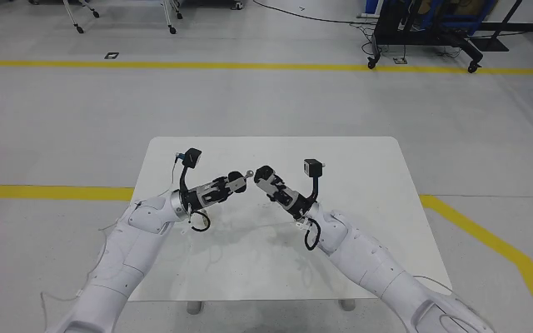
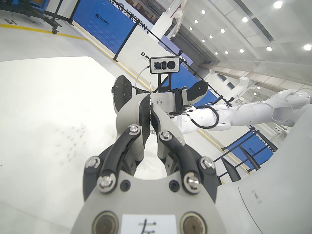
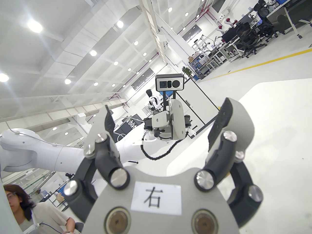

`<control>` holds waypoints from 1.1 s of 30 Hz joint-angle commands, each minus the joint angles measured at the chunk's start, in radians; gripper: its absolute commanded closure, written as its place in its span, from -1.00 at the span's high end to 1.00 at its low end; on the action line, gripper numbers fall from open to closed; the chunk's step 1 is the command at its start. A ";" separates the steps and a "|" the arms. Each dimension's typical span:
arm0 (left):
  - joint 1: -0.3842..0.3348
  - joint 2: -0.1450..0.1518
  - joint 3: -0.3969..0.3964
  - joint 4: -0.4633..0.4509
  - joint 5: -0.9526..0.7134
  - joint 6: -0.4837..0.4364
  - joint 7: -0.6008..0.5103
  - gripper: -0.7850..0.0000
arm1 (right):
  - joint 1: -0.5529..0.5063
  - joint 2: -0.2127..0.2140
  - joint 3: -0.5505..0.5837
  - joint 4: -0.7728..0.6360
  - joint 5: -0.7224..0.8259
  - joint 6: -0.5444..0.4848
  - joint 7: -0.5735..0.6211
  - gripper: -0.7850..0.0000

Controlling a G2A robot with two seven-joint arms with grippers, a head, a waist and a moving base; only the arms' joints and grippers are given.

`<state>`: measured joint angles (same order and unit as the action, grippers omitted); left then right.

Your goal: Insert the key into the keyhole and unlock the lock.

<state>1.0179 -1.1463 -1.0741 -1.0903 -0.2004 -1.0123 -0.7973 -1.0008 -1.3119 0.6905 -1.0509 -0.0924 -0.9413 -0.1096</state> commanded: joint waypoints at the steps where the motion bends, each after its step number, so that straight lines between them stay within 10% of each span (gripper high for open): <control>1: 0.000 0.000 0.000 0.000 0.000 0.000 0.000 -1.00 | 0.000 0.000 0.000 0.000 0.000 0.000 0.000 1.00; 7: 0.000 0.000 0.000 0.000 0.000 0.000 0.000 -1.00 | -0.002 0.000 -0.001 0.000 -0.003 0.004 0.005 1.00; 15: 0.000 0.000 0.000 0.000 0.000 0.000 0.000 -1.00 | 0.052 0.075 0.073 0.075 -0.027 -0.058 0.467 1.00; 24: 0.000 0.000 0.000 0.000 0.000 0.000 0.000 -1.00 | -0.011 0.187 0.264 -0.083 0.028 -0.052 0.730 1.00; 33: 0.002 0.000 0.000 -0.002 0.001 0.005 0.005 -1.00 | -0.027 0.206 0.313 -0.137 0.055 -0.034 0.748 1.00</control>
<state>1.0180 -1.1462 -1.0741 -1.0904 -0.2004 -1.0123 -0.7973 -1.0281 -1.1064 1.0034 -1.1872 -0.0376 -0.9756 0.6381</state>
